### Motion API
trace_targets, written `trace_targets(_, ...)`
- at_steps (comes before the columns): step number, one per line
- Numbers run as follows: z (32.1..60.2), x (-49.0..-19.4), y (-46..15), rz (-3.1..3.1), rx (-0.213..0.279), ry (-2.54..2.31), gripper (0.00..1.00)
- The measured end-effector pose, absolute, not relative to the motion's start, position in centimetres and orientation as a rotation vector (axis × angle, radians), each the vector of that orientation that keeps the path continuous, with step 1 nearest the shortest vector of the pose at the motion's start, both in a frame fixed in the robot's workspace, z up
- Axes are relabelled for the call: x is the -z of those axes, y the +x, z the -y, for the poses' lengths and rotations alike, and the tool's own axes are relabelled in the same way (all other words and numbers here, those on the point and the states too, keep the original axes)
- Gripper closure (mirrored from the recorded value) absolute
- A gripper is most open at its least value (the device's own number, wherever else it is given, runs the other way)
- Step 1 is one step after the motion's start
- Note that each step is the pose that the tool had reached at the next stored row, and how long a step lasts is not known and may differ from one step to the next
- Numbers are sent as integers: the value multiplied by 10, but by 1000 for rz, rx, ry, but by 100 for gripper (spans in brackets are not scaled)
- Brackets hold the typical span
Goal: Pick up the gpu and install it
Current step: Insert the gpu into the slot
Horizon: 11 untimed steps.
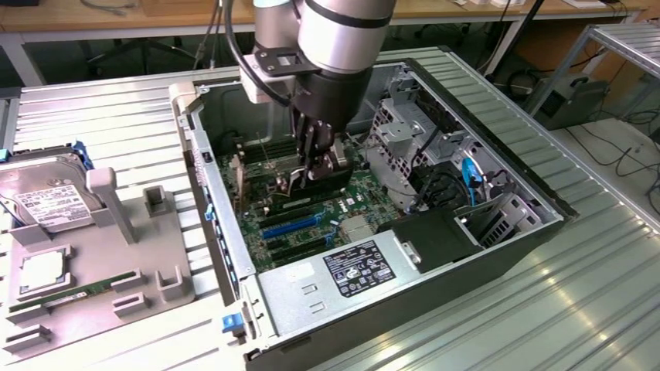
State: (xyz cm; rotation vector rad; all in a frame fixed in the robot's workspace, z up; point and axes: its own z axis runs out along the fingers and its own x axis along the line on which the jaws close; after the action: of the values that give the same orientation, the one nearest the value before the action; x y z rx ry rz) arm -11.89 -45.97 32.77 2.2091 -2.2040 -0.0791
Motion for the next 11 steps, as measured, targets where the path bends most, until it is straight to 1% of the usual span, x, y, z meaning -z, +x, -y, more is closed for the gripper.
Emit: trace_targets(11,461,-307,-123,2194,79,2219,74)
